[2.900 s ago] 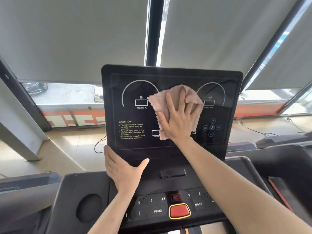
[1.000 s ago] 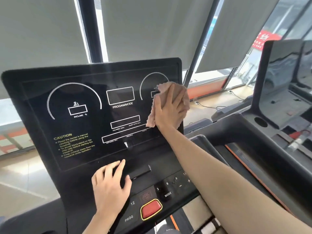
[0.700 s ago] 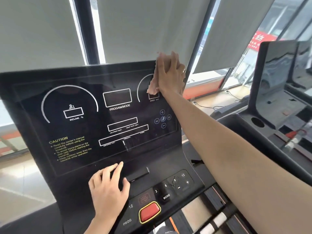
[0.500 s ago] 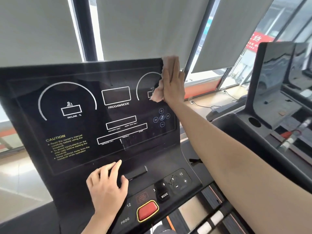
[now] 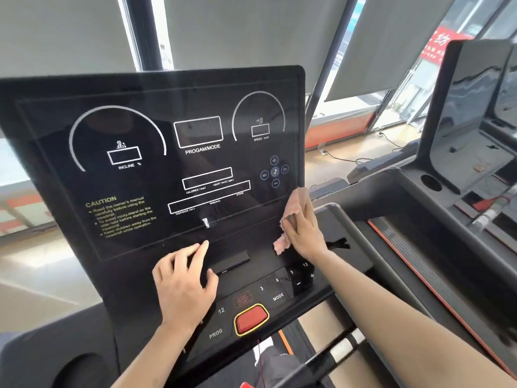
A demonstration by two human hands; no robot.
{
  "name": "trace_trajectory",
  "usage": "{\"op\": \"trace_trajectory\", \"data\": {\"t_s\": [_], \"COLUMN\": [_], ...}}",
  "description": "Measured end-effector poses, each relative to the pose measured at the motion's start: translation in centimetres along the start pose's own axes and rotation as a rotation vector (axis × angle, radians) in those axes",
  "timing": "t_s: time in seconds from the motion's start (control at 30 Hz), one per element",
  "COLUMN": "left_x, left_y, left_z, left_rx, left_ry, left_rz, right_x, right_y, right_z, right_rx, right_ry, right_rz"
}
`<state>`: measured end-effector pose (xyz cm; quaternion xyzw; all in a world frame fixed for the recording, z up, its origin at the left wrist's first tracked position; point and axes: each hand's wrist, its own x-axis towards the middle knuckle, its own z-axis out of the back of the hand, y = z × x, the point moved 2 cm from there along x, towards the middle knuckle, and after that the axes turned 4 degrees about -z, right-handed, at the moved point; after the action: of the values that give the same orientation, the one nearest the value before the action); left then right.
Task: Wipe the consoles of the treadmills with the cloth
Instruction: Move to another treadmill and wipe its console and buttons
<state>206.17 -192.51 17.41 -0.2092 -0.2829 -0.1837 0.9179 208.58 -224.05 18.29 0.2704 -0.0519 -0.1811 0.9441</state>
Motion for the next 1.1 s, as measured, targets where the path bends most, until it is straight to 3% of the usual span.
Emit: {"op": "trace_trajectory", "data": {"t_s": [0.3,0.53,0.77,0.9,1.1], "left_x": [-0.5,-0.6,-0.7,-0.7,-1.1], "left_y": [0.7,0.7,1.0,0.8,1.2], "left_z": [0.4,0.3,0.5,0.6,1.4], "left_rx": [0.005,-0.009,-0.011,-0.032,-0.113], "left_ry": [0.086,0.071,0.093,0.106,0.179], "left_rz": [-0.050,-0.032,-0.047,-0.040,-0.060], "right_x": [-3.7,-3.5,-3.8,-3.4,-4.2], "right_y": [-0.7,0.1,3.0,3.9,6.5], "right_z": [0.9,-0.1,-1.0,-1.2,-4.3], "right_rx": [-0.268,0.070,0.236,0.137,0.072], "right_ry": [0.026,-0.093,-0.209,-0.358,-0.331], "right_rz": [-0.044,0.069,0.282,0.483,0.633]}}
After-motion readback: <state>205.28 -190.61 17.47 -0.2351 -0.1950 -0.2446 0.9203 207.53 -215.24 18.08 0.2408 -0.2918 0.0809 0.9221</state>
